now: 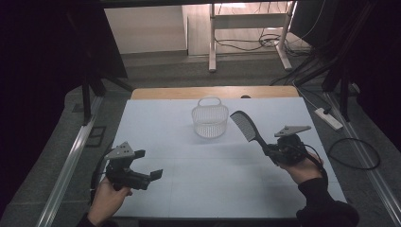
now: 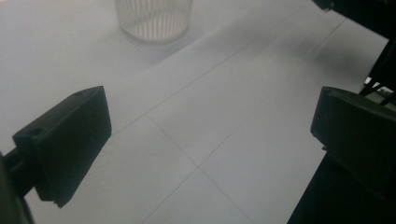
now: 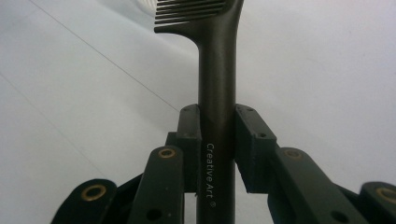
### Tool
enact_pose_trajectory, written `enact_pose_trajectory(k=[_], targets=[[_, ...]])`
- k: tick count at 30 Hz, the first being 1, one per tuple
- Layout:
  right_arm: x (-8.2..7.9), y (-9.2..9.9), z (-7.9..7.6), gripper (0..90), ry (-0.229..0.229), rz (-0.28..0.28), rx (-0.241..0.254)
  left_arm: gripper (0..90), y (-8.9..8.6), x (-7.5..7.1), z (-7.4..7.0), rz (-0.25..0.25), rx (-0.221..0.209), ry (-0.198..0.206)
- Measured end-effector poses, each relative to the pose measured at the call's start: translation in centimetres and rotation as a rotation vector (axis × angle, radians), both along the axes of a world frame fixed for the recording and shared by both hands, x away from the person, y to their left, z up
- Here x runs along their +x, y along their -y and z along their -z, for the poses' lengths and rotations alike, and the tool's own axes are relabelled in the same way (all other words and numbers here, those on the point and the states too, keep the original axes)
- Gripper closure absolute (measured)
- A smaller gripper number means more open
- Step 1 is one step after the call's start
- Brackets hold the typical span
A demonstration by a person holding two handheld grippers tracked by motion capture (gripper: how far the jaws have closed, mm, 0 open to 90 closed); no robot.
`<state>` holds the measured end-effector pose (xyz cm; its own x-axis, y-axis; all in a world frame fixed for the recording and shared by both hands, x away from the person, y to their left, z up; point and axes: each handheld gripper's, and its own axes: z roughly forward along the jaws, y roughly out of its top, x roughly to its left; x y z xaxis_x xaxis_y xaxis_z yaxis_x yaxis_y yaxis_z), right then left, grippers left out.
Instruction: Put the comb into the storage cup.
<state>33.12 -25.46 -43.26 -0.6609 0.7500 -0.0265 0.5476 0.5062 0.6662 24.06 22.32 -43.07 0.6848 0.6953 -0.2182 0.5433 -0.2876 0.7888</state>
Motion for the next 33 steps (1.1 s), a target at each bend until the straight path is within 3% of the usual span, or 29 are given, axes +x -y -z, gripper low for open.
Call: enact_pose_trajectory(k=[10,14,20,33], targets=[[-1.3,-0.2,-0.6,73.0,0.045,-0.013,0.021,0.0,1.6,1.7,-1.3,0.014,-0.021,0.006],[-1.8,-0.3,-0.9,73.0,0.065,-0.017,0.035,0.0,2.4,2.4,-1.9,0.018,-0.006,0.032],[-2.5,-0.3,-1.2,72.9,0.093,-0.017,0.049,0.0,3.4,3.6,-2.4,0.030,-0.004,0.030],[-3.5,-0.9,-1.6,73.0,0.138,-0.049,0.092,0.0,6.6,6.2,-3.8,0.076,-0.059,0.031]])
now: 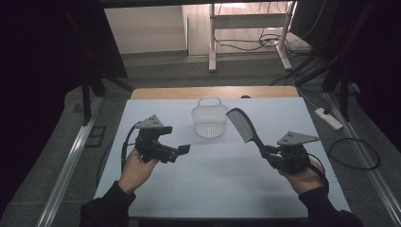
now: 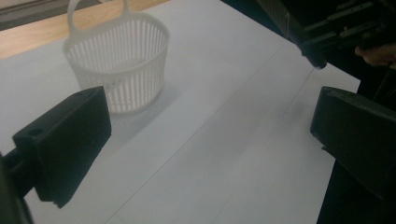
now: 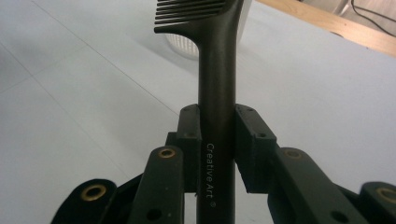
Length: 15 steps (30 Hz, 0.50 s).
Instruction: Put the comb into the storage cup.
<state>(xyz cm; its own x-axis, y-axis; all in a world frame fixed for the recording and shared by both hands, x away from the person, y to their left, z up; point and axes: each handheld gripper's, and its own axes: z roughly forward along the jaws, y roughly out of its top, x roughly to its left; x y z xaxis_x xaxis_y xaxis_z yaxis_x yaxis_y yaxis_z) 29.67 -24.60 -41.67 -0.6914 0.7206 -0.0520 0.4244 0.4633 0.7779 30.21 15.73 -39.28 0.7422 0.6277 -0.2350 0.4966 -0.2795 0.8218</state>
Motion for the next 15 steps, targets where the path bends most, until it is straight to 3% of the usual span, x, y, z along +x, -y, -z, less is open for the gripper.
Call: enact_pose_trajectory(k=[7,10,15], targets=[[-0.4,-0.8,0.0,73.0,0.005,-0.026,0.024,0.0,1.4,1.1,-0.4,0.002,-0.026,-0.005],[-0.5,-1.1,0.1,73.0,0.002,-0.041,0.037,0.0,1.9,1.6,-0.4,-0.006,-0.045,-0.020],[-0.6,-1.8,0.4,72.9,-0.001,-0.067,0.052,0.0,2.4,2.1,0.0,0.025,-0.091,-0.054]])
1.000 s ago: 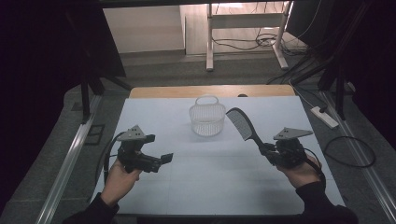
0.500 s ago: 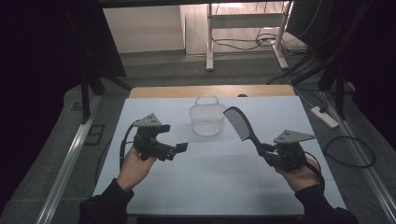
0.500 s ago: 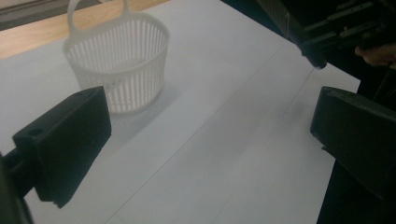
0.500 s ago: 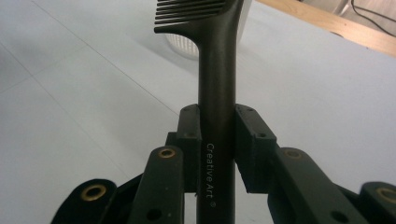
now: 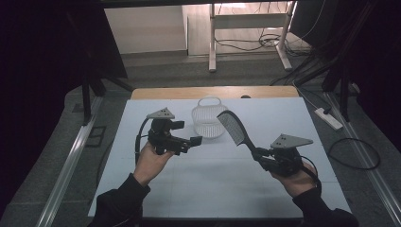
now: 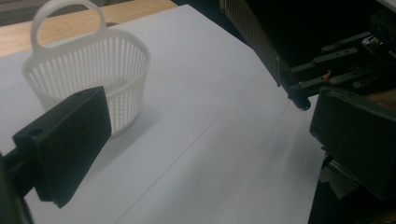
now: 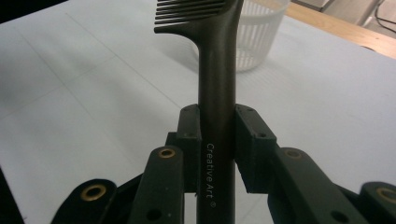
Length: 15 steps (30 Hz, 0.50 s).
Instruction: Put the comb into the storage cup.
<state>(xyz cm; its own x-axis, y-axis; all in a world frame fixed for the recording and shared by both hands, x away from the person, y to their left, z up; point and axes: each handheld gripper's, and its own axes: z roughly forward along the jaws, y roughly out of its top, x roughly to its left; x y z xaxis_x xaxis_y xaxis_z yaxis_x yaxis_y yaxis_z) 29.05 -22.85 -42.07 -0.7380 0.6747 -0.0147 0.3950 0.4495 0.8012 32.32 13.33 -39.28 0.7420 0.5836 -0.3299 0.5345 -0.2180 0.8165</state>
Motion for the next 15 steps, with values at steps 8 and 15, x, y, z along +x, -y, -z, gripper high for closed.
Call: enact_pose_trajectory(k=[8,15], targets=[[-0.3,-1.3,0.4,72.9,-0.010,-0.047,0.023,0.0,0.9,0.4,0.9,0.034,-0.027,-0.044],[-0.6,-2.4,0.8,72.9,-0.014,-0.082,0.033,0.0,1.7,0.8,1.6,0.048,-0.043,-0.069]])
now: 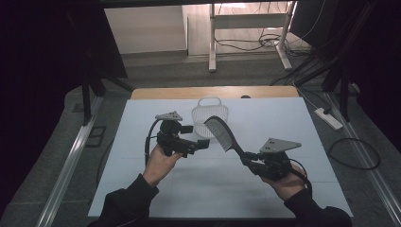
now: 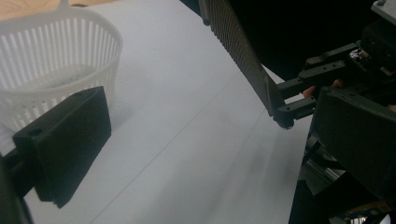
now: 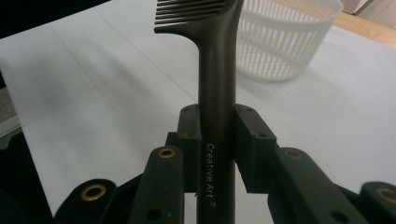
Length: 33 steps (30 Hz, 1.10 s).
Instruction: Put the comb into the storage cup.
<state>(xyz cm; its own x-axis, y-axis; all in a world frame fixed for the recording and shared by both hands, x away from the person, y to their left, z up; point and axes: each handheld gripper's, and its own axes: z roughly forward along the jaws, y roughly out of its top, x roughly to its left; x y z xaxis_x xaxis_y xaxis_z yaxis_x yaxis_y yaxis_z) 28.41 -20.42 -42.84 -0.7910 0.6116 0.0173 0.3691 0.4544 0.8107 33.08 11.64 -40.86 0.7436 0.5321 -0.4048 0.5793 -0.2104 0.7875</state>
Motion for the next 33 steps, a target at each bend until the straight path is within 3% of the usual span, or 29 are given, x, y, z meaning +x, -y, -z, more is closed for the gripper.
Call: enact_pose_trajectory(k=[20,22,25,29,33], targets=[[-1.0,-2.1,0.4,72.9,0.006,-0.077,0.003,1.1,1.6,0.4,0.7,0.062,-0.009,-0.036],[-1.0,-2.1,0.4,72.9,0.008,-0.078,0.002,6.8,1.6,0.4,0.7,0.075,-0.011,-0.033],[-1.1,-2.1,0.4,72.9,0.014,-0.080,0.003,24.9,1.5,0.3,0.7,0.105,-0.036,-0.046],[-1.1,-2.2,0.4,72.9,0.022,-0.081,-0.003,47.6,1.3,0.4,0.7,0.124,-0.067,-0.083],[-1.1,-2.2,0.4,72.9,0.029,-0.079,-0.009,61.7,1.1,0.5,0.9,0.128,-0.106,-0.119]])
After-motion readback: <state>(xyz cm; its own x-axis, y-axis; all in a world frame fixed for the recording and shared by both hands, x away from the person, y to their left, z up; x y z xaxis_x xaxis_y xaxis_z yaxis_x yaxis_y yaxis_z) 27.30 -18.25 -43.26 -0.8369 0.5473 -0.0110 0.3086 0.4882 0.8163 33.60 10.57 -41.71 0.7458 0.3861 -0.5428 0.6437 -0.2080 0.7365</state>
